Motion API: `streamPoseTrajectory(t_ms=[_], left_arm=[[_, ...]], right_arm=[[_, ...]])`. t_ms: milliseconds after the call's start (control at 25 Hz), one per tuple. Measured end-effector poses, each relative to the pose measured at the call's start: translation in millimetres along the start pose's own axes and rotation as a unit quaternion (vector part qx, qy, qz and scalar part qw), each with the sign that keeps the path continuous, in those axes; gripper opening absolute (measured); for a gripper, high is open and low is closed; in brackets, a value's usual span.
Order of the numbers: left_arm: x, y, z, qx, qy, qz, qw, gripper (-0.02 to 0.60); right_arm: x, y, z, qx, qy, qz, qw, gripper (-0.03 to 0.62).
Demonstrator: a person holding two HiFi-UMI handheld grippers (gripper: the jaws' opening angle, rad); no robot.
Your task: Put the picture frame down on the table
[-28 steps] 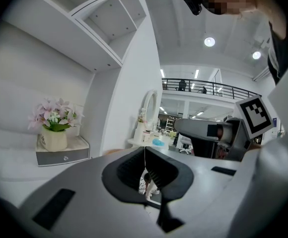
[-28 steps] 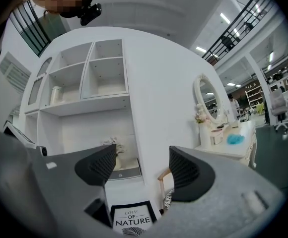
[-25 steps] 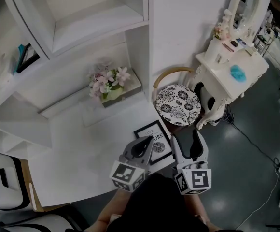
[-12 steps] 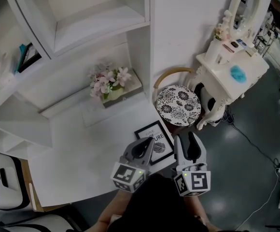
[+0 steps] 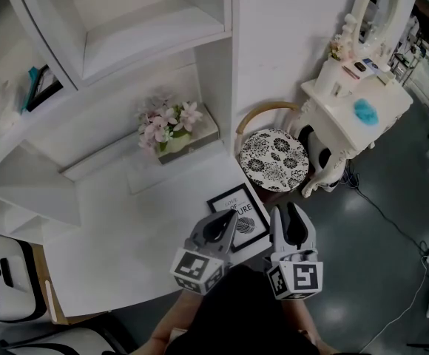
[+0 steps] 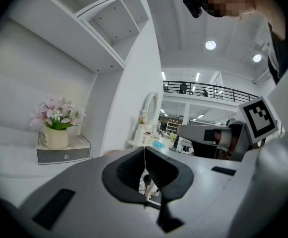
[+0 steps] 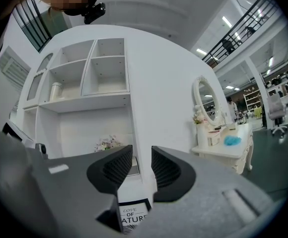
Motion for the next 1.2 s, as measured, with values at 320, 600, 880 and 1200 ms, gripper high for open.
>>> streamPoseTrajectory(t_ms=[320,600,880,1200], left_arm=[[-3.4,-0.5,-1.8,0.002,-0.002,0.0,1.0,0.012],[-3.5,-3.5,-3.5,0.008,-0.004,-0.001,1.0,0.012],[-2.5,-2.5,-4.0,0.007,-0.003,-0.001,1.0,0.012],[-2.8,-4.4,-4.2,0.009,-0.004,0.001,1.0,0.012]], right_arm=[[-2.3,2.5,1.5,-0.001,0.003,-0.007,1.0,0.089],[2.1,3.0,0.6,0.001,0.02,0.001,1.0,0.034],[1.0,7.5,1.0,-0.011,0.016,0.004,1.0,0.005],[-4.0,18.2,1.1,-0.036,0.003,0.001,0.999,0.005]])
Point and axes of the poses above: the fingertips, and each gripper's own axes: z forward along the fingers, x to its right, y out of its underside, the point moved 1 cm from there along -z, backward along the fingers, and after that the axes turned 10 degrees about z, right-handed, at the moved point
